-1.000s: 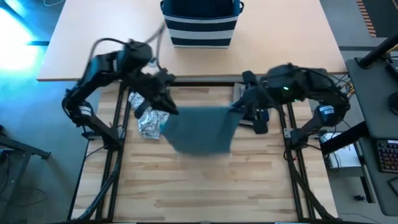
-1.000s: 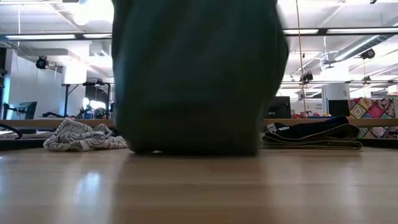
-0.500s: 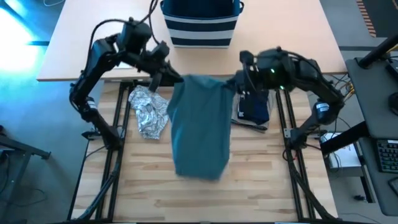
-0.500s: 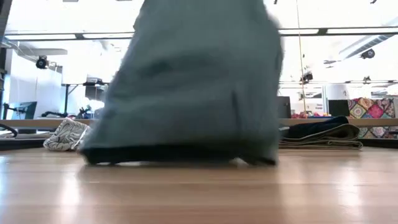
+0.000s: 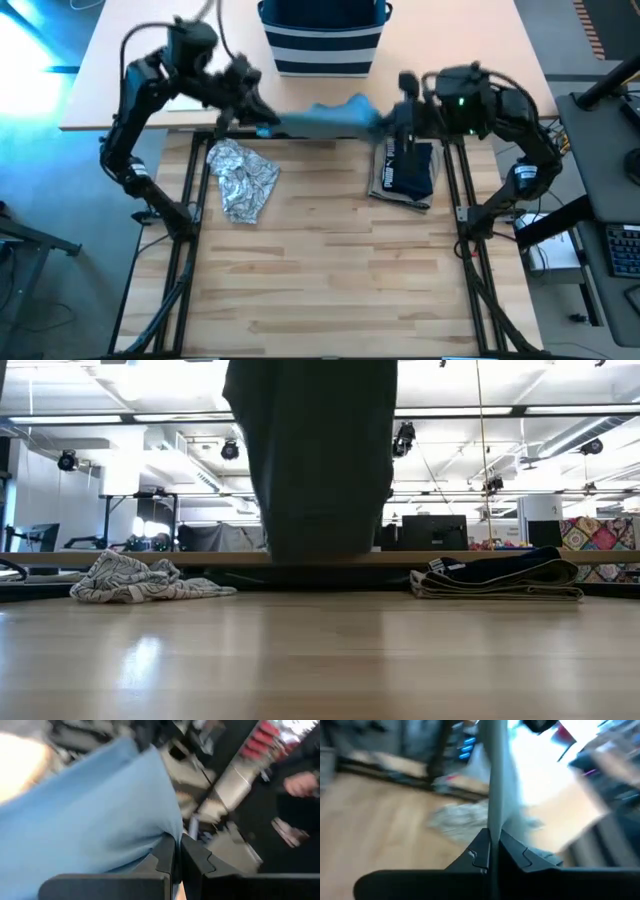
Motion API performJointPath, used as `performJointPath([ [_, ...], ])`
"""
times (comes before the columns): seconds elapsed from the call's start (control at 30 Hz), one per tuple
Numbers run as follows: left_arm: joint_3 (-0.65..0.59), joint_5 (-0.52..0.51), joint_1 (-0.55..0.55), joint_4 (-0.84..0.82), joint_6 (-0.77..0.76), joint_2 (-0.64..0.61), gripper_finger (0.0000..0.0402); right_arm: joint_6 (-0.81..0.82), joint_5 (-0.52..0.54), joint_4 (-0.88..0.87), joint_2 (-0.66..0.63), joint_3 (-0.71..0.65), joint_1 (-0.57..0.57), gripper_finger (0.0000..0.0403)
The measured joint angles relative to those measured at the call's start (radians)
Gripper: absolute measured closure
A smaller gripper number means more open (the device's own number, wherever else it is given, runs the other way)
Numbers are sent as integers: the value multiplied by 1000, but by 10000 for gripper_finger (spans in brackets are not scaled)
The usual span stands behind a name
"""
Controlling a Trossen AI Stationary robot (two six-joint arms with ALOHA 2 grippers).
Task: Fold Laundry from Bin
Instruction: Fold the blue pants
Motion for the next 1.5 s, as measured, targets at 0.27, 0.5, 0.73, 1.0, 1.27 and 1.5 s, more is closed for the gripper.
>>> performJointPath([
  [0.27, -188, -371, -529, -186, -145, 0, 402, 387, -30, -181, 69, -119, 323, 394],
  [0.5, -559, -447, -1049, 241, -550, 2, 402, 622, -31, 168, 158, -376, 709, 394],
  [0.73, -762, -446, -1180, 614, -810, -12, 402, 772, -32, 422, 250, -463, 819, 394],
  [1.0, -766, -440, -1035, 427, -597, -99, 402, 628, 33, 211, 204, -386, 731, 394],
  [1.27, -766, -249, -526, 224, -290, -244, 402, 282, 76, -12, 133, -284, 409, 394],
  [1.5, -680, 93, 124, 143, -27, -237, 402, -150, 23, 15, 112, -157, -15, 394],
])
